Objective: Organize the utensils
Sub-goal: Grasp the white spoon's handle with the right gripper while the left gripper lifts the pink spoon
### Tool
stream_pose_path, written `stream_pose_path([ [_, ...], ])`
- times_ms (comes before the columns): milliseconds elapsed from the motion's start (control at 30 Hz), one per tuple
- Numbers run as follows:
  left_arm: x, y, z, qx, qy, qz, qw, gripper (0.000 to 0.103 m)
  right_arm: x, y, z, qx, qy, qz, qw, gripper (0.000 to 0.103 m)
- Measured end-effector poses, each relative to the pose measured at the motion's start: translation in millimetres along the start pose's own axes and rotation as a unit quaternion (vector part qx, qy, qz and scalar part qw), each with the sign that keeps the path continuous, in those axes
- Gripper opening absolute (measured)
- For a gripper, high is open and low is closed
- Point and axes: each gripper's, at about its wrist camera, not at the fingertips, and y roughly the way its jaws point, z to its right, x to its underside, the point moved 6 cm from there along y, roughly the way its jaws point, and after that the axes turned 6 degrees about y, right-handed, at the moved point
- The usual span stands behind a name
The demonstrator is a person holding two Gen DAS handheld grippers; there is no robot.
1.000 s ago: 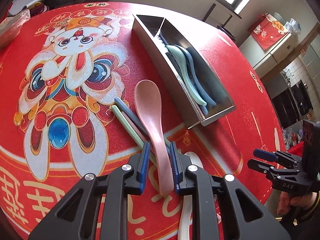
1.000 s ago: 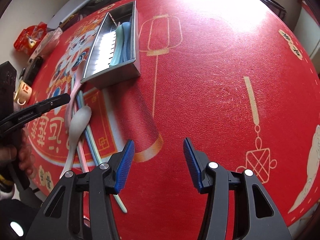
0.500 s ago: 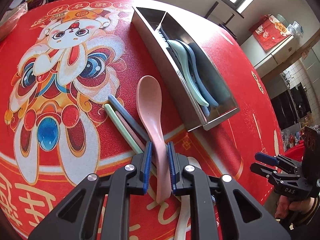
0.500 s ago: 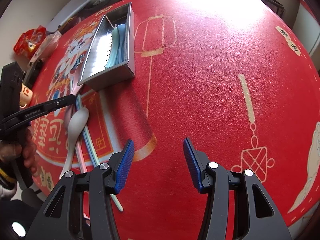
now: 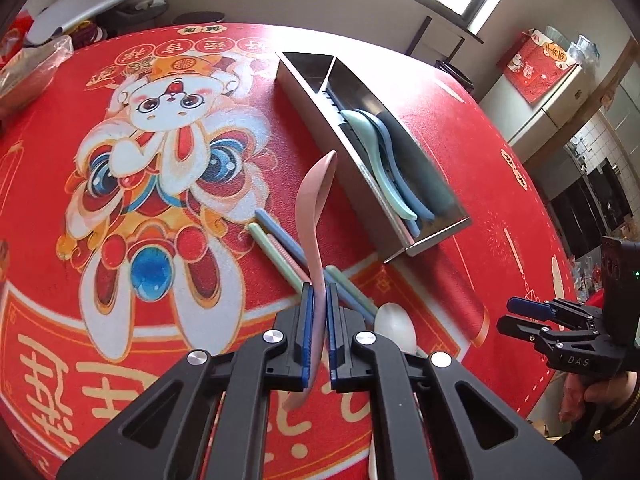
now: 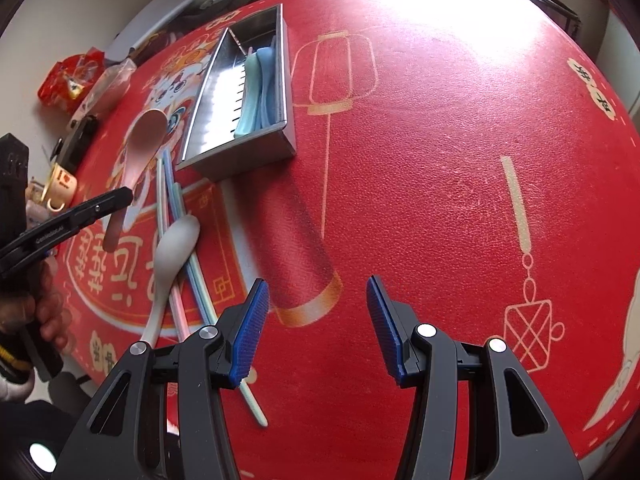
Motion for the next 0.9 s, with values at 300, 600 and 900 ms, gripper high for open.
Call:
stream_pose_path([
  [300, 47, -16, -41, -0.035, -0.046, -0.012, 0.9983, 0.006, -2, 22, -56, -0.031, -0.083, -0.033, 0.996, 0.024],
  [600, 69, -30, -64, -0.058, -0.069, -0.01, 0.9959, 0.006, 10, 44, -110, -0.05, -0.158, -0.078, 0.983, 0.021],
  [900, 82, -39, -68, -0.054, -0.066, -0.008, 0.9963, 0.006, 21, 50, -131, -0.071, -0.144, -0.114, 0.98, 0.022],
])
